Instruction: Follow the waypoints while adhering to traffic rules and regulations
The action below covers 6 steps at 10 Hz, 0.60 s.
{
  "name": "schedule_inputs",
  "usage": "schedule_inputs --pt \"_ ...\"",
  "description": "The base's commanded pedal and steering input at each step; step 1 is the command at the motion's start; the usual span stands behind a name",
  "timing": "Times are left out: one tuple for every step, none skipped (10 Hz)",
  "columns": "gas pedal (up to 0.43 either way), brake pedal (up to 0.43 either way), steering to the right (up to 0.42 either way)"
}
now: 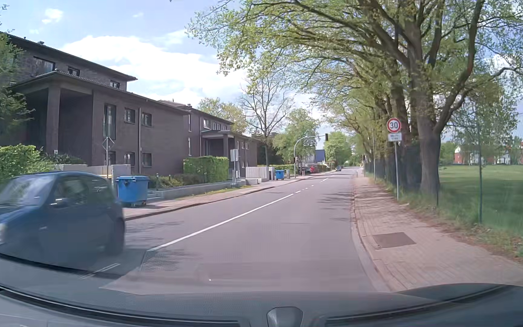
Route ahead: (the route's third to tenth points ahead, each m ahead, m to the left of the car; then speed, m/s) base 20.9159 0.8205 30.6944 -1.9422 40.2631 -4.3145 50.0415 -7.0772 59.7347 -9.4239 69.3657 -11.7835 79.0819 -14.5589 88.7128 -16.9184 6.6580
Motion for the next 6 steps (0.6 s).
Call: schedule_inputs --pt "0.0 0.0 0.075" --pt "0.0 0.0 0.078" --pt "0.0 0.0 0.081" --pt "0.0 0.0 0.081" --pt "0.0 0.0 0.081" --pt "0.0 0.0 0.081"
